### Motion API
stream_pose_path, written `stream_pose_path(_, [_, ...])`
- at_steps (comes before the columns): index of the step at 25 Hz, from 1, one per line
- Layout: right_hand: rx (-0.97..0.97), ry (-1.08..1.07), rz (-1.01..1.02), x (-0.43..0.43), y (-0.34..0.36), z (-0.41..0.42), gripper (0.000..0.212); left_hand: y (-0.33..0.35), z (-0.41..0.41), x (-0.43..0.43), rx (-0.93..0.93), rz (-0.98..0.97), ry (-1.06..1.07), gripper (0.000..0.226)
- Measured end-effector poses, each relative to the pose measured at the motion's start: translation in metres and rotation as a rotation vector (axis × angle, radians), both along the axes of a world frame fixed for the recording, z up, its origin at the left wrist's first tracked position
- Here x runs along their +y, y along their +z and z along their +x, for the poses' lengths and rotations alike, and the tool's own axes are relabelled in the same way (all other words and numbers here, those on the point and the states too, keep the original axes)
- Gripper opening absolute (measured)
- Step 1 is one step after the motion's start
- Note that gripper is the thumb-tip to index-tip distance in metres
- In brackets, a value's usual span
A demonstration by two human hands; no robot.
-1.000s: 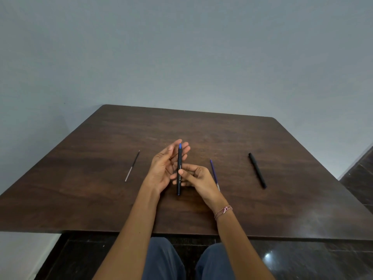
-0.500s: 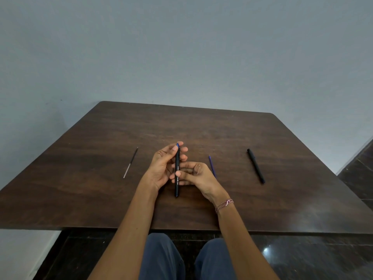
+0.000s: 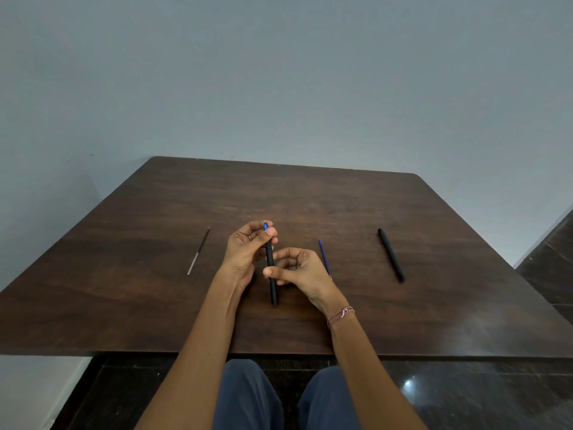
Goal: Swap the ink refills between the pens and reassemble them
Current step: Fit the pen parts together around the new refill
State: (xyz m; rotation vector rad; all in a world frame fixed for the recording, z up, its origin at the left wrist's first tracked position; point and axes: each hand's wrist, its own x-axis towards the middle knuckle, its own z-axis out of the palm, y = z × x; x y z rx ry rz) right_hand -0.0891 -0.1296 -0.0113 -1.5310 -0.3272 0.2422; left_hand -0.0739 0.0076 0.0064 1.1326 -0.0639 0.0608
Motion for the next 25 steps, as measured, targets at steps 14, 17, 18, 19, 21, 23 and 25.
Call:
stream_pose_path(14, [-0.007, -0.023, 0.063, -0.0001, -0.0016, -0.0001, 0.022, -0.0003, -0.0004, 0.0025, -0.014, -0.101, -0.159, 0.031])
stream_pose_path(17, [-0.013, -0.026, 0.054, -0.0003, -0.0013, -0.0007, 0.022, -0.0023, 0.0014, 0.0009, -0.011, -0.124, -0.159, 0.029])
stream_pose_path(18, [-0.016, -0.027, 0.055, -0.0005, -0.0013, -0.0005, 0.022, -0.0029, 0.0018, 0.0006, -0.016, -0.137, -0.174, 0.029])
stream_pose_path(19, [-0.019, -0.026, 0.058, -0.0005, -0.0012, -0.0006, 0.021, -0.0033, 0.0019, 0.0005, -0.025, -0.16, -0.199, 0.029])
stream_pose_path(21, [-0.023, -0.023, 0.063, -0.0006, -0.001, -0.0004, 0.021, -0.0032, 0.0018, 0.0005, -0.042, -0.201, -0.243, 0.03])
stream_pose_path(23, [-0.026, -0.024, 0.061, -0.0007, -0.0015, 0.0004, 0.021, -0.0035, 0.0022, 0.0004, -0.064, -0.218, -0.259, 0.03])
stream_pose_path(25, [-0.034, -0.024, 0.056, 0.0, -0.0021, 0.0004, 0.022, -0.0049, 0.003, 0.0012, -0.08, -0.228, -0.25, 0.037])
